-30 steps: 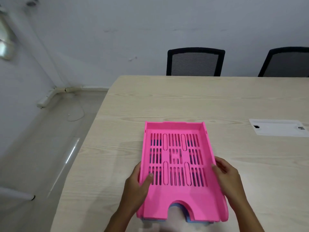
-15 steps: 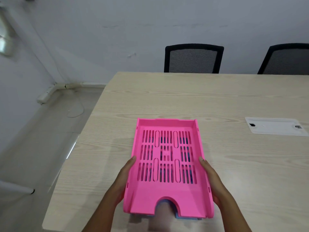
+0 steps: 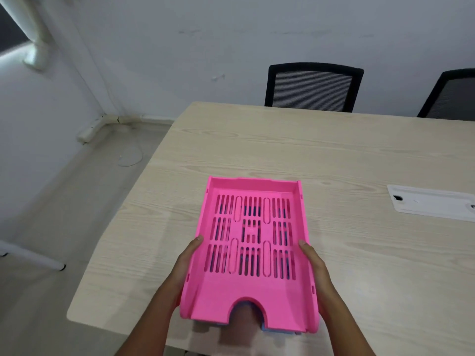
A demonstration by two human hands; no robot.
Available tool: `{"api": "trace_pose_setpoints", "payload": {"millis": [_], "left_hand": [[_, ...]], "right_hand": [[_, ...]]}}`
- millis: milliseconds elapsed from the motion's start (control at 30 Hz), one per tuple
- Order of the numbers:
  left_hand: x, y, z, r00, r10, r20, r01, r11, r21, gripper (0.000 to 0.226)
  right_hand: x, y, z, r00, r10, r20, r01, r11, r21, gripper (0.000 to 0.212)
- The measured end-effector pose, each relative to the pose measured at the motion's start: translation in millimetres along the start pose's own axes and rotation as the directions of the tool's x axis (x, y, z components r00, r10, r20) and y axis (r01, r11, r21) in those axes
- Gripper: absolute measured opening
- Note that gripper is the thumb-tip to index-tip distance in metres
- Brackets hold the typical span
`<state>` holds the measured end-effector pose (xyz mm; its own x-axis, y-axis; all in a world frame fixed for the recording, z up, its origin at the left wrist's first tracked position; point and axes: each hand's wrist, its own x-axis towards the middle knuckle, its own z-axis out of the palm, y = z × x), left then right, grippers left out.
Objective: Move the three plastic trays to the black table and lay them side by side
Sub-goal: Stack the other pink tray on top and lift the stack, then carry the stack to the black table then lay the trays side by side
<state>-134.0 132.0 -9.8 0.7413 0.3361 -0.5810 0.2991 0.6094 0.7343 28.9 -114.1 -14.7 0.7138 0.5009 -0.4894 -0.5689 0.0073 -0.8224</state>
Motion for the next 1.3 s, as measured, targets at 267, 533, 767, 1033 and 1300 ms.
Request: {"api": "trace_pose_setpoints", "payload": {"millis": [267, 533, 767, 1033, 1300], "left_hand": [[-22, -26, -8, 0.993, 0.009, -0.119, -0.010, 1.000, -0.011, 0.050], [-34, -31, -40, 0.976, 0.033, -0.214, -0.050, 0.996, -0.072, 0.064], [-63, -13, -112, 0.944, 0.053, -0.325, -0.094, 0.989, -0.110, 0.071], [-113, 2, -224, 0.877, 0.100, -0.470, -0.201, 0.965, -0.171, 0.057], [-198, 2, -342, 0.749, 0.097, -0.656, -0.345, 0.902, -0.261, 0.056]], "right_hand": [[6, -1, -3, 0.995, 0.032, 0.091, -0.028, 0.999, -0.043, 0.041], [13, 9, 24, 0.983, 0.075, 0.168, -0.081, 0.996, 0.025, 0.038], [21, 34, 106, 0.967, 0.114, 0.228, -0.109, 0.994, -0.032, 0.045], [26, 75, 236, 0.906, 0.186, 0.379, -0.150, 0.981, -0.124, 0.052], [12, 132, 395, 0.773, 0.369, 0.516, -0.257, 0.926, -0.277, 0.085]]}}
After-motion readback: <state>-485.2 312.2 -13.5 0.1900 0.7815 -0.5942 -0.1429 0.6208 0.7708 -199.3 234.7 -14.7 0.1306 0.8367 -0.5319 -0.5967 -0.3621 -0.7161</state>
